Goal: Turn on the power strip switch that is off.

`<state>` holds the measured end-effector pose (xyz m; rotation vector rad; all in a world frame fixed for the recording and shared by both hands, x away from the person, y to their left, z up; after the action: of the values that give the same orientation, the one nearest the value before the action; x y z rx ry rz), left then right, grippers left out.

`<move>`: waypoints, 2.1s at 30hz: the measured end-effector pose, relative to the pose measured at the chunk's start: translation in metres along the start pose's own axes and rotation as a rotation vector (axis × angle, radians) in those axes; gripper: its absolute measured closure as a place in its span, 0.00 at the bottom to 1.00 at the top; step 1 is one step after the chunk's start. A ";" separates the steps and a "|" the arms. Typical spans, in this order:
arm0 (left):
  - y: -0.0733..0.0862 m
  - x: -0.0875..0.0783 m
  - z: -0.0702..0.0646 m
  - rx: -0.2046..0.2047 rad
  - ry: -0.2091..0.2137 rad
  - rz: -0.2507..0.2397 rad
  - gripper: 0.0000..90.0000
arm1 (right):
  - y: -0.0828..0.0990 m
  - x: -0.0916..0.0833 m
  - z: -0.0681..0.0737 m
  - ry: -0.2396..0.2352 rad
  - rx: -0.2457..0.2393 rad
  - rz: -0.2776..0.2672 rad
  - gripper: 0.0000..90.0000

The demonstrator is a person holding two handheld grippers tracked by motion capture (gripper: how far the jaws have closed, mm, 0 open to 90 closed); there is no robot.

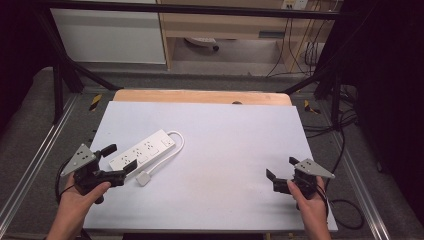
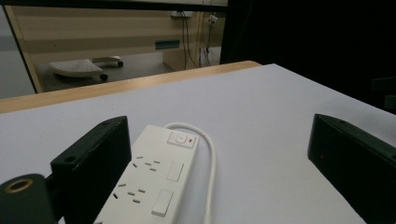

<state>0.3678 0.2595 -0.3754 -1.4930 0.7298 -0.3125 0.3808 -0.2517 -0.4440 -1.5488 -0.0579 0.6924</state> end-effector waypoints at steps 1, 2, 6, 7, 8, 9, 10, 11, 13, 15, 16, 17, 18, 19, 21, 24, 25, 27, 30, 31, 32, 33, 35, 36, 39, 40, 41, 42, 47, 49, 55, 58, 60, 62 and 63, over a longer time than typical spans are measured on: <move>0.000 0.001 0.000 0.002 0.001 0.001 0.07 | 0.000 0.000 0.000 -0.001 0.001 0.000 0.03; 0.000 0.002 0.000 0.000 0.001 0.002 0.07 | 0.000 0.000 0.000 -0.001 0.001 0.000 0.03; -0.001 0.008 0.001 -0.002 0.001 -0.001 0.07 | 0.000 0.000 0.000 -0.002 -0.004 0.000 0.03; -0.002 0.009 0.001 -0.001 0.001 0.001 0.07 | 0.000 0.000 0.000 -0.002 -0.004 0.000 0.03; -0.002 0.011 0.002 -0.001 0.002 -0.001 0.07 | 0.000 0.000 0.000 -0.002 -0.004 0.000 0.03; -0.002 0.012 0.002 -0.002 0.000 0.000 0.07 | 0.000 0.000 0.001 -0.001 -0.004 0.000 0.03; -0.002 0.013 0.003 -0.001 0.000 0.001 0.07 | 0.000 0.000 0.001 -0.002 -0.003 0.000 0.03; -0.002 0.015 0.003 -0.002 0.000 0.000 0.07 | 0.000 0.000 0.001 -0.001 -0.003 0.000 0.03; -0.003 0.018 0.004 0.000 -0.001 0.000 0.07 | 0.000 0.000 0.001 0.000 -0.003 0.000 0.03; -0.003 0.020 0.005 0.001 -0.003 0.000 0.07 | 0.000 0.000 0.001 0.000 -0.002 0.000 0.03; -0.003 0.022 0.005 0.000 -0.004 -0.001 0.07 | 0.000 0.000 0.000 0.000 -0.003 0.000 0.03; -0.004 0.023 0.006 0.001 -0.009 -0.001 0.07 | 0.000 0.000 0.000 -0.001 -0.003 0.000 0.03; -0.004 0.024 0.006 0.002 -0.011 -0.002 0.07 | 0.000 0.000 0.000 0.000 -0.004 0.000 0.03; -0.004 0.024 0.006 0.002 -0.011 -0.001 0.07 | 0.000 0.000 0.000 0.000 -0.004 0.000 0.03; -0.004 0.026 0.006 0.006 -0.011 0.001 0.07 | 0.000 0.000 0.000 0.000 -0.002 0.001 0.03; -0.006 0.029 0.005 0.006 -0.010 -0.002 0.07 | 0.000 0.001 0.001 0.000 -0.005 0.004 0.03; -0.007 0.030 0.005 0.005 -0.011 -0.003 0.07 | 0.000 0.000 0.001 0.000 -0.002 0.002 0.03; -0.007 0.033 0.006 0.007 -0.013 0.001 0.08 | 0.000 0.000 0.001 0.001 -0.004 0.002 0.03; -0.008 0.035 0.006 0.016 -0.023 0.004 0.08 | 0.000 0.000 0.001 0.001 -0.003 0.002 0.03; -0.008 0.036 0.006 0.016 -0.026 0.004 0.08 | 0.000 0.000 0.000 0.001 -0.001 0.003 0.03; -0.008 0.037 0.006 0.014 -0.025 0.007 0.08 | 0.000 0.000 0.000 0.002 0.000 0.002 0.03; -0.008 0.038 0.006 0.012 -0.027 0.005 0.08 | 0.000 0.000 0.000 0.002 -0.002 0.001 0.03; -0.009 0.040 0.006 0.009 -0.029 0.005 0.08 | 0.000 0.000 0.000 0.002 -0.002 0.002 0.03; -0.009 0.040 0.007 0.012 -0.032 0.004 0.08 | 0.000 0.001 0.001 0.001 -0.001 0.002 0.03; -0.011 0.044 0.007 0.008 -0.020 -0.002 0.08 | 0.000 0.000 0.001 0.001 -0.002 0.002 0.03; -0.011 0.045 0.007 0.008 -0.019 -0.003 0.08 | 0.000 0.000 0.001 0.001 -0.001 0.002 0.03; -0.011 0.046 0.007 0.008 -0.020 -0.005 0.08 | 0.000 0.001 0.000 0.002 -0.002 0.002 0.03; -0.011 0.048 0.007 0.009 -0.021 -0.002 0.08 | -0.001 0.001 0.000 0.002 -0.001 0.001 0.03; -0.011 0.054 0.007 0.016 -0.020 0.008 0.09 | -0.001 0.000 0.001 0.001 0.000 0.000 0.03; -0.010 0.056 0.007 0.018 -0.020 0.017 0.09 | -0.001 0.000 0.001 0.001 0.000 0.000 0.03; -0.010 0.063 0.009 0.019 -0.029 0.025 0.09 | -0.001 0.000 0.001 -0.001 0.002 -0.002 0.03; -0.010 0.066 0.008 0.015 -0.024 0.024 0.10 | -0.001 0.001 0.001 0.000 0.002 -0.003 0.03; -0.010 0.068 0.008 0.019 -0.023 0.026 0.10 | -0.001 0.001 0.001 -0.001 0.002 -0.002 0.03; -0.011 0.069 0.009 0.021 -0.025 0.027 0.10 | -0.001 0.001 0.000 0.000 0.002 -0.002 0.03; -0.011 0.070 0.009 0.022 -0.030 0.027 0.10 | -0.001 0.001 0.000 0.000 0.002 -0.002 0.03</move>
<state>0.4286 0.2231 -0.3829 -1.4634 0.7195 -0.2763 0.3815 -0.2511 -0.4435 -1.5464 -0.0587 0.6910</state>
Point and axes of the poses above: each handheld gripper's, and its own axes: x roughly forward along the jaws, y roughly out of its underside, z roughly to its left, the point moved 5 cm from there along x, roughly forward along the jaws, and after that the axes turned 1 degree about x, right-handed, at the moved point
